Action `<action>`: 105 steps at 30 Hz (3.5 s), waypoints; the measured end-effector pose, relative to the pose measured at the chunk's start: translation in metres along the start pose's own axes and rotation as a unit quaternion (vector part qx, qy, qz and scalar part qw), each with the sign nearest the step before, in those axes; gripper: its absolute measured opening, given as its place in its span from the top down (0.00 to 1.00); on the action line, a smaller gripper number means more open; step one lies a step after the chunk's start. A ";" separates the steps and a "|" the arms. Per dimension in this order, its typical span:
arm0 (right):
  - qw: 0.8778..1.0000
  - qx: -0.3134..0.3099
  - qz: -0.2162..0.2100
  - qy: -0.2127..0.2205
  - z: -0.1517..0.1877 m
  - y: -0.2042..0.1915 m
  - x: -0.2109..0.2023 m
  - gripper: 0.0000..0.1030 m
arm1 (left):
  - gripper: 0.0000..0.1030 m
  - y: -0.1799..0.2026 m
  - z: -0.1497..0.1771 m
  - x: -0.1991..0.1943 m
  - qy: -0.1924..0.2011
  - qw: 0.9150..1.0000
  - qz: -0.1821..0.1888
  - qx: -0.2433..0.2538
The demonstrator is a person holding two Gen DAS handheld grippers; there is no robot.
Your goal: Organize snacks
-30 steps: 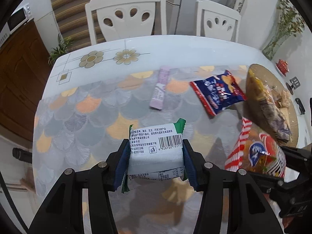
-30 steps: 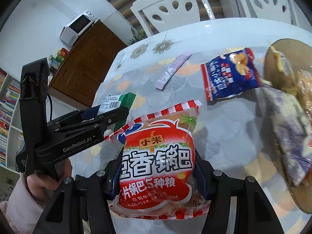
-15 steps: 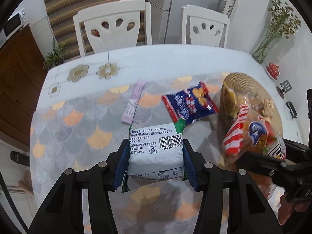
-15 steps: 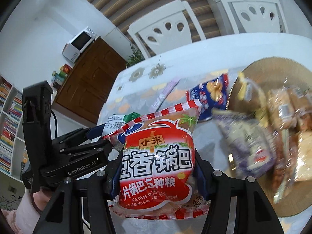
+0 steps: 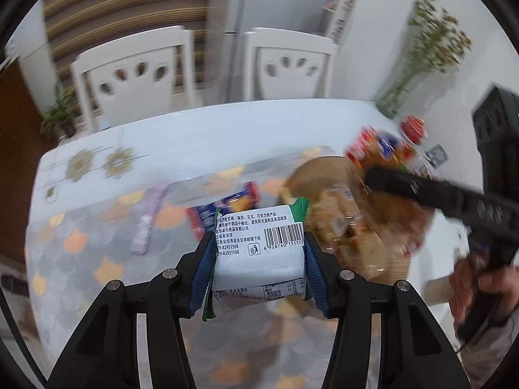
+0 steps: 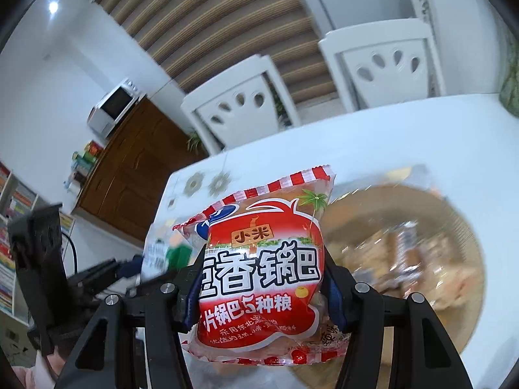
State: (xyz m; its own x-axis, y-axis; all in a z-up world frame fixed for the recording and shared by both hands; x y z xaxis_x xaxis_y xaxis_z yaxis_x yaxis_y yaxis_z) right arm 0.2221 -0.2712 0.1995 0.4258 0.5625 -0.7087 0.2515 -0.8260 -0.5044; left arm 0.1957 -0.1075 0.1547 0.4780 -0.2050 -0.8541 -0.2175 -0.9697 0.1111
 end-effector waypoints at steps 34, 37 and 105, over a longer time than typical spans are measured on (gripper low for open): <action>0.994 0.076 0.078 0.012 -0.013 0.047 -0.002 0.07 | 0.16 -0.012 -0.003 0.046 -0.060 0.998 0.014 0.010; 0.993 0.095 0.065 0.029 -0.008 0.022 0.012 0.07 | 0.16 -0.049 -0.001 0.048 -0.058 0.998 -0.022 -0.006; 0.924 -0.129 0.162 -0.323 0.176 -0.084 0.208 0.36 | 0.84 -0.183 0.164 0.092 -0.076 0.992 -0.038 -0.096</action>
State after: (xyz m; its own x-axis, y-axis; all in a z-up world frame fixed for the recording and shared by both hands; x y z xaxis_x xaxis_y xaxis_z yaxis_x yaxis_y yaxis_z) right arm 0.1368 -0.0778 0.0076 -0.0710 0.1209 -0.9901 0.4353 -0.8894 -0.1398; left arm 0.1395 0.0727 -0.0273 0.3492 -0.1217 -0.9291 -0.0123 -0.9920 0.1253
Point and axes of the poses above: each gripper's, at about its wrist camera, not at the fingertips, and x roughly the way its jaws point, y to its right, z to its underside, the point moved 5 cm from there along x, roughly the way its jaws point, and after that the axes turned 6 degrees about -z, right-handed, at the moved point
